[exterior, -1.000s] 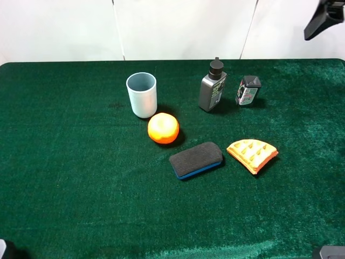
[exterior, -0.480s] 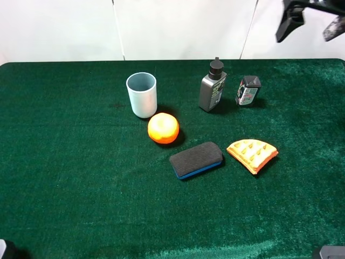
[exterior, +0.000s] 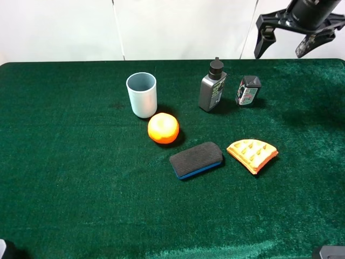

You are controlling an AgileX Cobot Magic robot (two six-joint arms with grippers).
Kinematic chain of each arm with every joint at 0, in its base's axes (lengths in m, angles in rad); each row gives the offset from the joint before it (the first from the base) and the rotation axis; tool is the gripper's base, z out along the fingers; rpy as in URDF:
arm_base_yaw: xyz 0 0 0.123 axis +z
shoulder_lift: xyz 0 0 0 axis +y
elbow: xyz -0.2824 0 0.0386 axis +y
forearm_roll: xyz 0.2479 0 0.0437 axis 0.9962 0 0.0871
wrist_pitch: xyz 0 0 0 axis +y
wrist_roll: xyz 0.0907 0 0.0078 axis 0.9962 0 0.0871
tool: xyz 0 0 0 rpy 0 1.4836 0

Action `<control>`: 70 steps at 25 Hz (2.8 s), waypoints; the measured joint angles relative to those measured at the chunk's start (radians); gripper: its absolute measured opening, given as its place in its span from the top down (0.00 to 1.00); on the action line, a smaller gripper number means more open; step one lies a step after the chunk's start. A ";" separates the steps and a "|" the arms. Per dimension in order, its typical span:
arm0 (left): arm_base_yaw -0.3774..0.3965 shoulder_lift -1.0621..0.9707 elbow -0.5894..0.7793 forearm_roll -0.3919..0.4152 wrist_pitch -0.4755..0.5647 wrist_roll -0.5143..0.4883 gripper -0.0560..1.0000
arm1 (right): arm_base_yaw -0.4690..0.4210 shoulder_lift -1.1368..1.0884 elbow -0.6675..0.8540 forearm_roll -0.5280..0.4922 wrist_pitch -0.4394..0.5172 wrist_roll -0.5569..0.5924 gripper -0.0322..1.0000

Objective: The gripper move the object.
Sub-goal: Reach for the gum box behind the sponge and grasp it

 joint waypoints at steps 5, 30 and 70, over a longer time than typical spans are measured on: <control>0.000 0.000 0.000 0.000 0.000 0.000 0.01 | 0.000 0.053 0.000 0.031 -0.029 -0.009 0.30; 0.000 0.000 0.000 0.000 0.000 0.000 0.01 | 0.000 0.242 0.000 0.090 -0.162 -0.050 0.30; 0.000 0.000 0.000 0.000 0.000 0.000 0.01 | 0.000 0.379 -0.002 0.098 -0.235 -0.053 0.63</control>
